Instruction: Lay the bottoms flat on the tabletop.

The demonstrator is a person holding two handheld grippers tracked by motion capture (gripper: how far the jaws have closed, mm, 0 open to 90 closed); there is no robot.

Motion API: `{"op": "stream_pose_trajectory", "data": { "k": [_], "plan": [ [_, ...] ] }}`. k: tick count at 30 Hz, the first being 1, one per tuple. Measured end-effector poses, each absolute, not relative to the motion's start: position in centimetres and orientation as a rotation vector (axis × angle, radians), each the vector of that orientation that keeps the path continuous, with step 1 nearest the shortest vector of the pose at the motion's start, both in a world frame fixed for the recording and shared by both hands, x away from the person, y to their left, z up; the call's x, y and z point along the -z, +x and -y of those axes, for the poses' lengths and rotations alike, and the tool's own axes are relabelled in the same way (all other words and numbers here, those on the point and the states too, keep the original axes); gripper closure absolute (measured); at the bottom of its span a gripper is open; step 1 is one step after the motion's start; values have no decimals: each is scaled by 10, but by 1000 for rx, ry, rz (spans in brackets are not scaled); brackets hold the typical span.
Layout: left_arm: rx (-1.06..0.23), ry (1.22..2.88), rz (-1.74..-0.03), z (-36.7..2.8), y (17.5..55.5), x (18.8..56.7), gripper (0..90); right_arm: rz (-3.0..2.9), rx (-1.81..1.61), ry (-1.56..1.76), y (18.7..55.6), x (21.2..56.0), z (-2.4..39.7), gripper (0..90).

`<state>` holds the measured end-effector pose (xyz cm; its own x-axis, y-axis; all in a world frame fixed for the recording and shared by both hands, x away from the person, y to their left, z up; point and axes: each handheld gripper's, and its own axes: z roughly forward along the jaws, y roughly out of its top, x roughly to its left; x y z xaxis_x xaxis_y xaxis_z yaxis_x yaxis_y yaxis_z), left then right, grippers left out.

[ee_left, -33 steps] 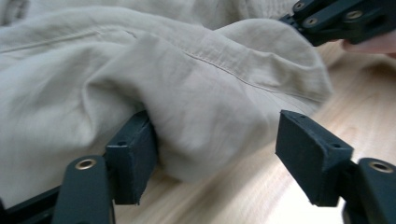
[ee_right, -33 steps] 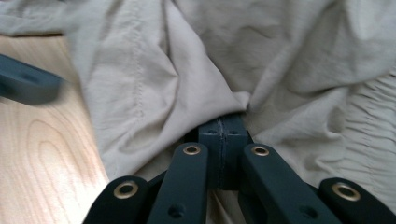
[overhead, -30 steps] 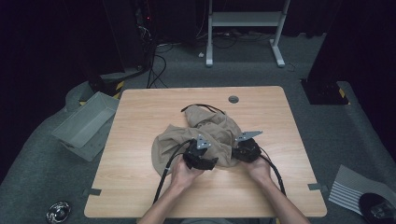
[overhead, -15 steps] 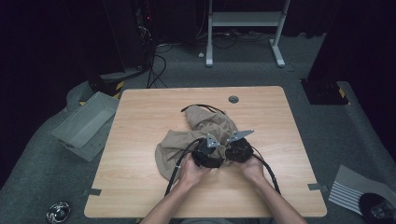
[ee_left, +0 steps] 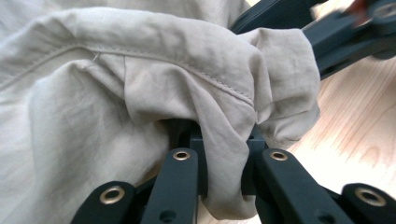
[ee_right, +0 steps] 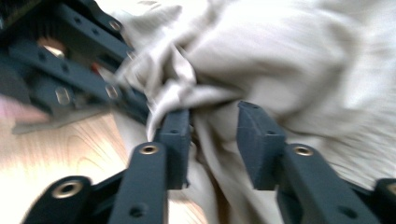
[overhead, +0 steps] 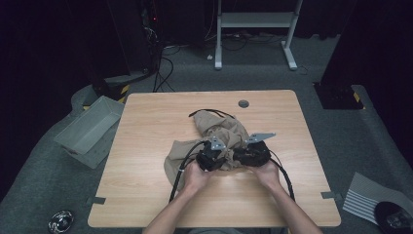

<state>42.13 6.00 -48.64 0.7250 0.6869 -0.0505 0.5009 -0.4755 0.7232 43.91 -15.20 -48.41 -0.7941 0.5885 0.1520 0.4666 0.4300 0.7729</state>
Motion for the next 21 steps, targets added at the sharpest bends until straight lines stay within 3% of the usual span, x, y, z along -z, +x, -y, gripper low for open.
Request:
{"op": "stream_pose_trajectory", "data": {
  "k": [4, 9, 14, 21],
  "plan": [
    [-297, 2096, -933, -74, 423, 476, 825, -2403, -1287, 933, 427, 473, 178, 541],
    [-297, 2030, -976, -91, 425, 465, 825, -2328, -1260, 996, 426, 477, 202, 502],
    [-333, 2032, -1003, -101, 426, 462, 823, -2349, -1222, 1070, 432, 493, 208, 506],
    [-436, 2111, -1094, -114, 430, 478, 787, -2486, -1190, 977, 432, 508, 181, 553]
  ]
}}
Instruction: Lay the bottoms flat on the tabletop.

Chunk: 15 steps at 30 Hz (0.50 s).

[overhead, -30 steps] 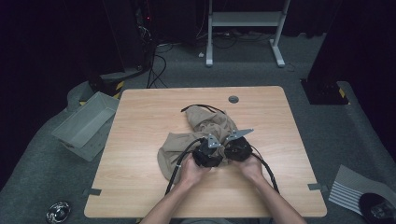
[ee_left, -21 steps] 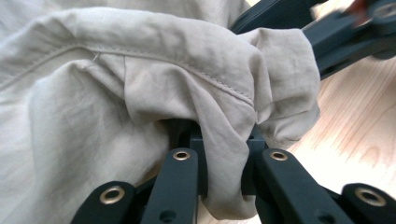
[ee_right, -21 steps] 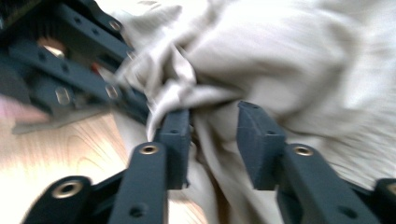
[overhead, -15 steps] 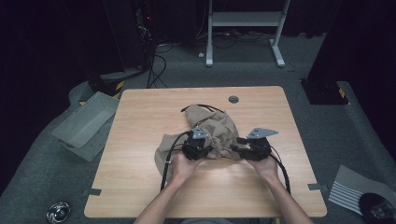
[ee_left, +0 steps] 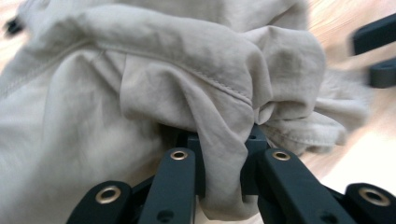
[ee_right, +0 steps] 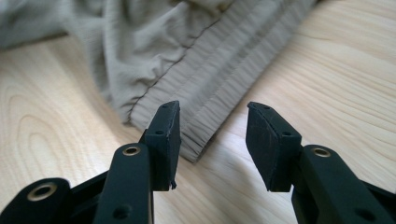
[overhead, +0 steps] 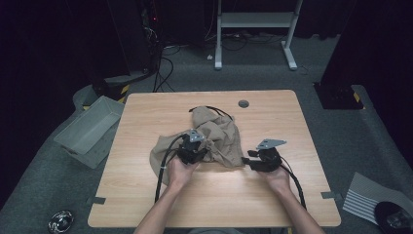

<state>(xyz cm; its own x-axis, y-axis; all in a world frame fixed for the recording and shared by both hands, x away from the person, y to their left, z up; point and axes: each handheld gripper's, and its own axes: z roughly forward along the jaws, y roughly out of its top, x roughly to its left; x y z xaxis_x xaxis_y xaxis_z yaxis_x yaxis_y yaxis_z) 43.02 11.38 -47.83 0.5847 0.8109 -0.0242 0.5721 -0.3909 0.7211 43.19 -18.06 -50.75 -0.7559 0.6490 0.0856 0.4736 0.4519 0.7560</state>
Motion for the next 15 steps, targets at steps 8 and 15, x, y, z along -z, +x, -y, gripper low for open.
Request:
{"op": "stream_pose_trajectory", "data": {
  "k": [8, 15],
  "plan": [
    [-491, 2115, -1063, -122, 406, 475, 480, -2534, -1169, 914, 431, 507, 160, 611],
    [-447, 2096, -1004, -124, 371, 469, 379, -2528, -1166, 939, 434, 507, 155, 639]
  ]
}}
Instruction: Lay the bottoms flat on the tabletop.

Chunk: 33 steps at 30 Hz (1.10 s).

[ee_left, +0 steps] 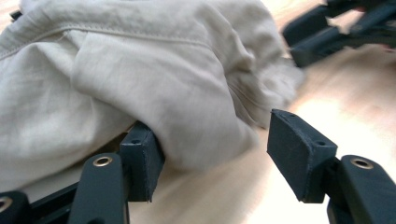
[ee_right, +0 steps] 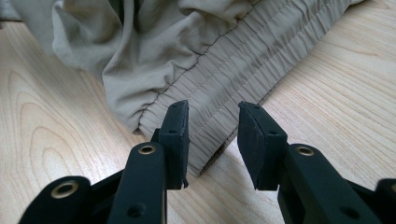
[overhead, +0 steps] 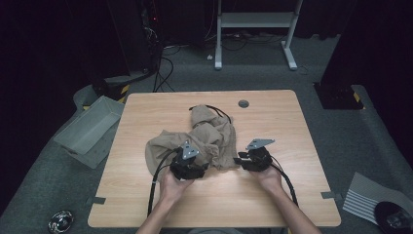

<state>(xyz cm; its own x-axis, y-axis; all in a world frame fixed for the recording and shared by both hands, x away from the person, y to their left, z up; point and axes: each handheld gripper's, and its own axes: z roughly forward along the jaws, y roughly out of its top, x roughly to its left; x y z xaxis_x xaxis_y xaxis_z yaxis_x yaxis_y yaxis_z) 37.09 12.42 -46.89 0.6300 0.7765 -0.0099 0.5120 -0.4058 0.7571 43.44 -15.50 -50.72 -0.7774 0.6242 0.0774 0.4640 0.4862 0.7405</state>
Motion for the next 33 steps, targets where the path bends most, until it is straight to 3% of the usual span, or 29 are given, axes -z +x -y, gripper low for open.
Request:
{"op": "stream_pose_trajectory", "data": {
  "k": [8, 17, 22, 25, 26, 29, 30, 32, 33],
  "plan": [
    [-385, 2140, -974, -104, 371, 481, 374, -2533, -1164, 949, 438, 509, 149, 657],
    [-461, 2246, -960, -62, 398, 503, 270, -2576, -1169, 947, 440, 513, 142, 723],
    [-482, 2276, -959, -52, 403, 510, 278, -2587, -1172, 955, 441, 514, 141, 726],
    [-469, 2278, -941, -51, 404, 511, 394, -2582, -1175, 962, 442, 514, 140, 728],
    [-466, 2289, -922, -50, 404, 509, 519, -2574, -1180, 969, 443, 515, 140, 727],
    [-459, 2303, -904, -50, 405, 507, 642, -2565, -1182, 975, 443, 515, 139, 711],
    [-448, 2304, -904, -50, 406, 506, 642, -2559, -1181, 975, 443, 515, 140, 682],
    [-431, 2295, -900, -53, 408, 503, 765, -2523, -1187, 1020, 444, 513, 146, 577],
    [-420, 2284, -900, -55, 409, 501, 775, -2509, -1201, 1034, 444, 512, 149, 566]
  ]
}}
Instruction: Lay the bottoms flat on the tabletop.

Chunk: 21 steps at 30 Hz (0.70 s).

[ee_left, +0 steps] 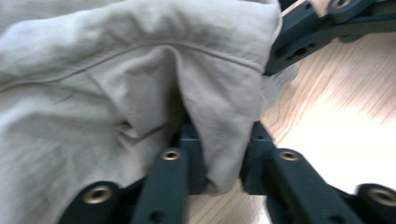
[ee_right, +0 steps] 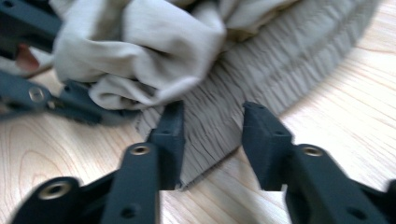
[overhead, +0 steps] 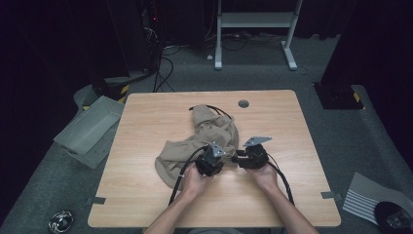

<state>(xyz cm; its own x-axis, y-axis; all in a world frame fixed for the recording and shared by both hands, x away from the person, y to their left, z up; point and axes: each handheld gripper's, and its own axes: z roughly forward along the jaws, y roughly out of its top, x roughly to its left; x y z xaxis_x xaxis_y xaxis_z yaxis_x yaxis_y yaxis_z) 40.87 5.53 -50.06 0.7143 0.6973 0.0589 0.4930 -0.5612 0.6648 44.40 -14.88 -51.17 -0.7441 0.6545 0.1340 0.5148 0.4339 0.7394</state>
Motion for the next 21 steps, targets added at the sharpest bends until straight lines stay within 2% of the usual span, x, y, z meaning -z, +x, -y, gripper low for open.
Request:
{"op": "stream_pose_trajectory", "data": {
  "k": [10, 21],
  "plan": [
    [-350, 2075, -940, -88, 414, 452, 790, -2423, -1125, 1028, 435, 507, 167, 543],
    [-372, 1998, -1028, -118, 426, 444, 785, -2478, -1073, 904, 433, 518, 125, 521]
  ]
}}
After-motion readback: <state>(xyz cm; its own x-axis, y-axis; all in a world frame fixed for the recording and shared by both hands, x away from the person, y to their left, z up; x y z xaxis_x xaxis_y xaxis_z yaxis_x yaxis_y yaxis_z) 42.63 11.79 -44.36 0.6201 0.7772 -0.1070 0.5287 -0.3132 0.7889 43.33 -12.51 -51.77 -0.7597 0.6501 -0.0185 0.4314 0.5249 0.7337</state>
